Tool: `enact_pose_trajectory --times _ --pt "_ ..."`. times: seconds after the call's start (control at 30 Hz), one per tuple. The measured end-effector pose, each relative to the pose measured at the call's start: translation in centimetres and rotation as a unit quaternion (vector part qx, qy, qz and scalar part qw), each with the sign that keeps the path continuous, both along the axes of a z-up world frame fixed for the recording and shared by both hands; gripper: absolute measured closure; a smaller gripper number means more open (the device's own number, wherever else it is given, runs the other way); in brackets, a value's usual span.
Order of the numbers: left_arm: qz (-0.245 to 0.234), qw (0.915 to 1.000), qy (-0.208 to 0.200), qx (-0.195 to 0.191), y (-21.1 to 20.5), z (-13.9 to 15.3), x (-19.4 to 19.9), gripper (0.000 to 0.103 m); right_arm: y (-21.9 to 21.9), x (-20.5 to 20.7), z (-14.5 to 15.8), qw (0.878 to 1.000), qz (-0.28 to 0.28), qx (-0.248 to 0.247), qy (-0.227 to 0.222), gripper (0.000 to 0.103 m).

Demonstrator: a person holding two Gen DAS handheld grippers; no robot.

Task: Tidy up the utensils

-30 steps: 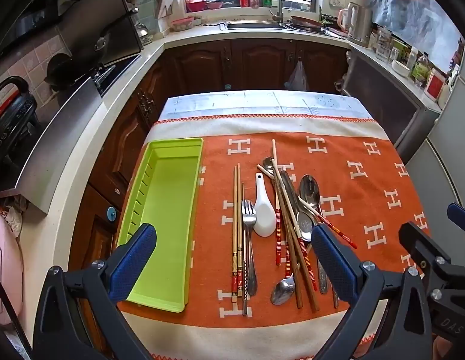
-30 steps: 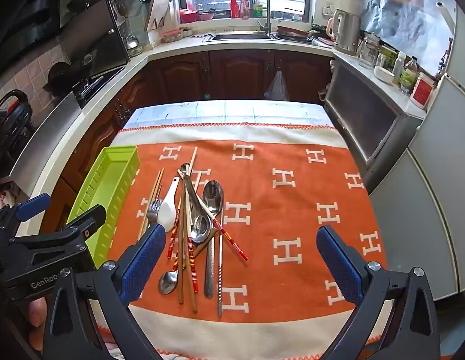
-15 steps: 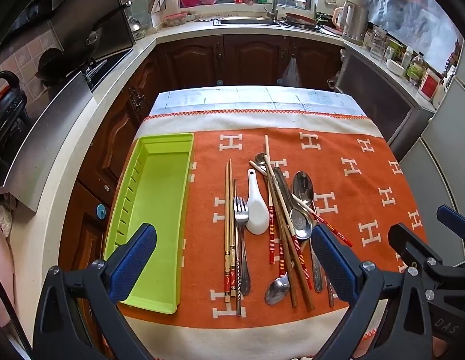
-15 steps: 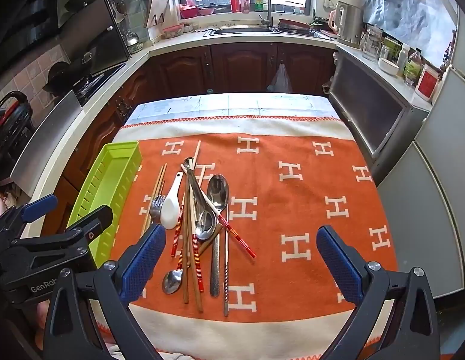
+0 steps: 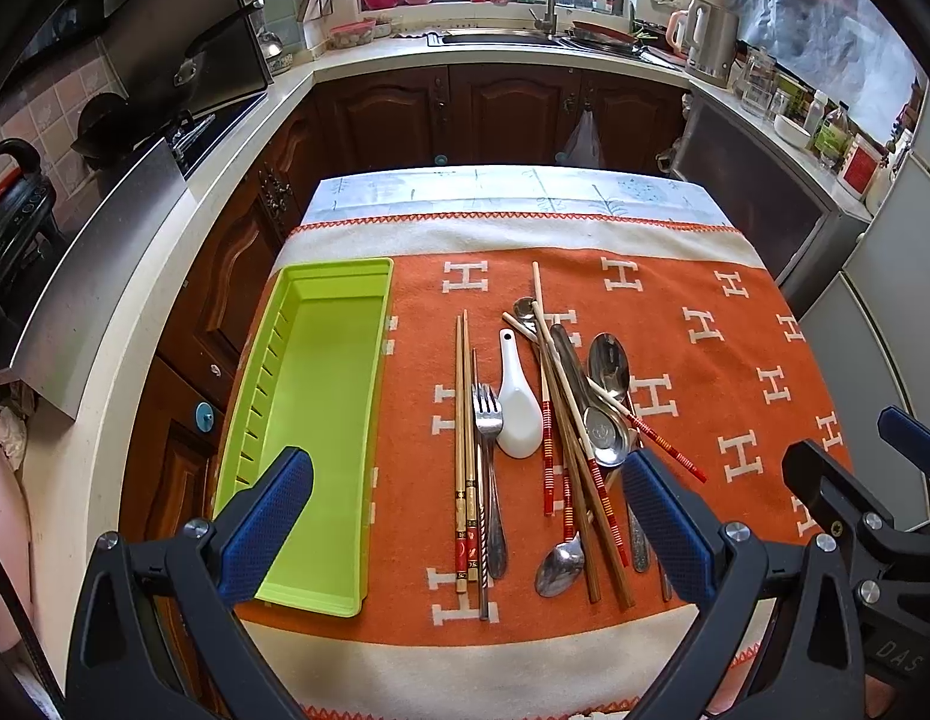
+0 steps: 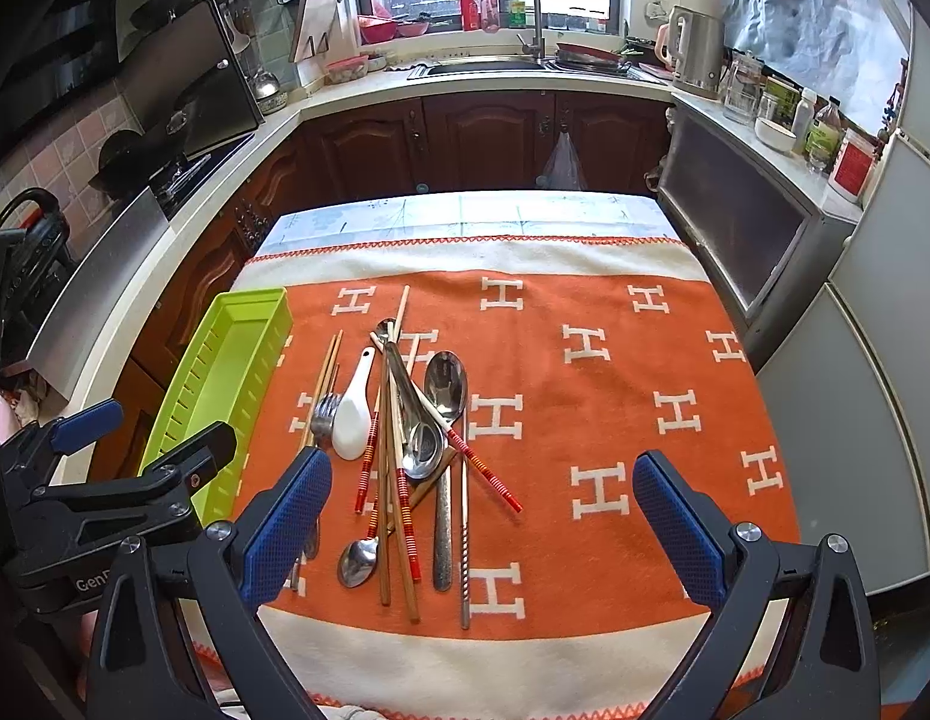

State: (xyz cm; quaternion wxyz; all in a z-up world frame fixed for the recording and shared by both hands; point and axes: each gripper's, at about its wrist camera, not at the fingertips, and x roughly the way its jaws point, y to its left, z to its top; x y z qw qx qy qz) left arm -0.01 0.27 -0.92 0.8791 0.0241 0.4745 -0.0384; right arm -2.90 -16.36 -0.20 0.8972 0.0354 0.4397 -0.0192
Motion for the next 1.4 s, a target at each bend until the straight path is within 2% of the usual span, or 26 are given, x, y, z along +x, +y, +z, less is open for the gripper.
enact_pose_trajectory --times 1.4 --pt "0.009 0.9999 -0.003 0.002 0.70 0.04 0.23 0.001 0.55 -0.15 0.27 1.000 0.004 0.001 0.000 0.001"
